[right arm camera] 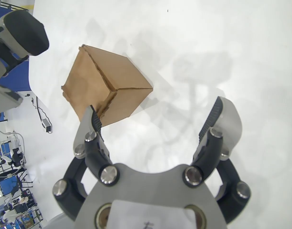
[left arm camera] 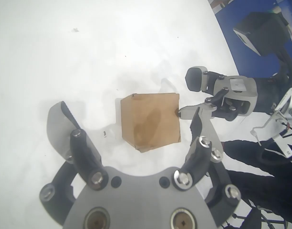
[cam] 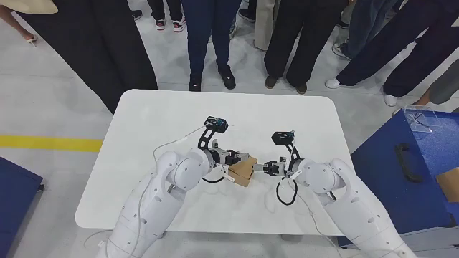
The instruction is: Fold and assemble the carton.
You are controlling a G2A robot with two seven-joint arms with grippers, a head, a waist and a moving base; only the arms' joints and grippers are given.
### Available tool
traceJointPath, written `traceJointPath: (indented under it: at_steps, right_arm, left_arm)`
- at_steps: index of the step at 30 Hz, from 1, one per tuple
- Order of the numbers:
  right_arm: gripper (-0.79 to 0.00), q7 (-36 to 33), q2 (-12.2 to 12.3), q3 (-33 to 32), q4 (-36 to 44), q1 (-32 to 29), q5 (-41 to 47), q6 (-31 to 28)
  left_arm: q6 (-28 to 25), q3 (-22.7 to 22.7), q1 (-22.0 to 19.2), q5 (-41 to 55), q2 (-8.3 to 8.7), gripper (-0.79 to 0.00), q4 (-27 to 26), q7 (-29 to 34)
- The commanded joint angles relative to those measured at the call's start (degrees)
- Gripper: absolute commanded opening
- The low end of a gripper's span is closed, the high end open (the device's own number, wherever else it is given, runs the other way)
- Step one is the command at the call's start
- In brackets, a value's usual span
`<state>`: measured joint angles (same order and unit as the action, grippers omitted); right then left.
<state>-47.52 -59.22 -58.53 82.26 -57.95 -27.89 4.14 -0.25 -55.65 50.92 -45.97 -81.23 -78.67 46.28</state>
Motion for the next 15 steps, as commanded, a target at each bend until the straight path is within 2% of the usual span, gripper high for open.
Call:
traceJointPath:
  at_steps: [1,8,15]
  right_arm:
    - [0.0,-0.06,-0.1,0.29,-0.14,0.29,-0.86,0.38]
    - [0.0,0.52,-0.45,-1.68,0.53,0.87,3.54,1.84]
    - [0.0,0.97,-1.11,1.01,-1.15,1.25,0.06,3.01]
  left_arm:
    - [-0.03,0.13,0.2,-0.21,0.03,0.0,-0.09,0.21]
    - [0.02,0.29,-0.01,-0.17,-0.01,0.0,0.13,0.47]
    - [-0.34,-0.03,0.37,-0.21,0.09,0.0,-0.61,-0.31]
